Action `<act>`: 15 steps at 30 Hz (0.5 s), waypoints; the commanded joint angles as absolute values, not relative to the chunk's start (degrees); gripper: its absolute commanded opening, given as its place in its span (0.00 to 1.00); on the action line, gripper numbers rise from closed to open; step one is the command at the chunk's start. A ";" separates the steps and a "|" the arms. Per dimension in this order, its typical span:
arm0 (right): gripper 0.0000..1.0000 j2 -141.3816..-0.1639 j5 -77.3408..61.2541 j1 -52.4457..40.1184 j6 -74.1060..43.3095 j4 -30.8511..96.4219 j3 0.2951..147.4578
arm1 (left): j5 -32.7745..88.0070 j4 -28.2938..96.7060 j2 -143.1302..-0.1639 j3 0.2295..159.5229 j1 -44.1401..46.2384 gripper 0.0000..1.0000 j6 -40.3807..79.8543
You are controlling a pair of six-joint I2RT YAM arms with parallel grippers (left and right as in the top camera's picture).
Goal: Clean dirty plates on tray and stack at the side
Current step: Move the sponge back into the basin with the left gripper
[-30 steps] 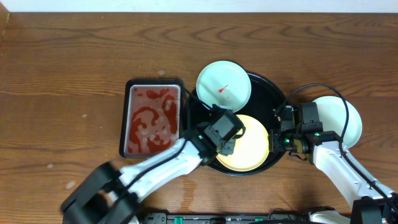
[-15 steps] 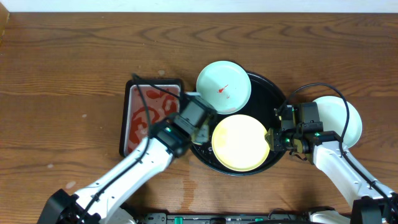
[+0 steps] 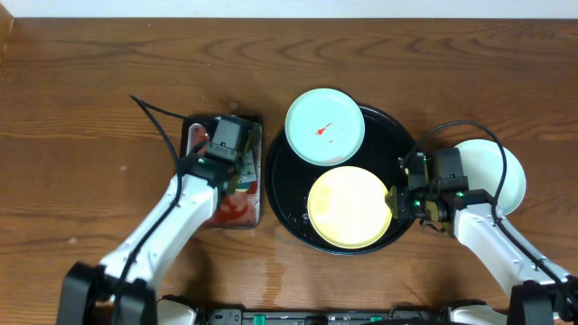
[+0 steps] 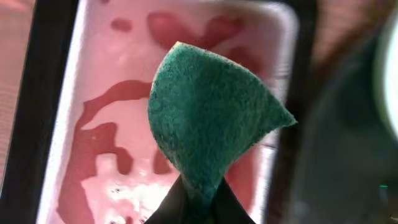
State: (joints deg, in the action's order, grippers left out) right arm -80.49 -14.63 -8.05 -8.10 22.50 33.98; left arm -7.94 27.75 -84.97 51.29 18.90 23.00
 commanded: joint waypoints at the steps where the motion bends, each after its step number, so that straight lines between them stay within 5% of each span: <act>1: 0.35 -82.06 -16.14 -8.05 -8.73 21.80 33.56 | -7.86 26.65 -89.36 50.78 16.49 0.08 20.69; 7: 0.32 -83.64 -16.12 -8.14 -8.73 21.41 33.56 | -4.97 24.95 -93.97 50.78 14.72 0.09 19.49; 10: 0.29 -83.64 -16.12 -8.14 -8.73 21.21 33.56 | -4.99 25.17 -94.37 50.78 14.74 0.48 19.49; 12: 0.28 -83.64 -16.12 -8.14 -8.73 20.95 33.56 | -5.02 25.21 -94.35 50.78 14.74 0.58 19.49; 15: 0.28 -83.64 -16.12 -8.14 -8.73 20.88 33.56 | -5.02 25.45 -94.35 50.78 14.74 0.61 19.51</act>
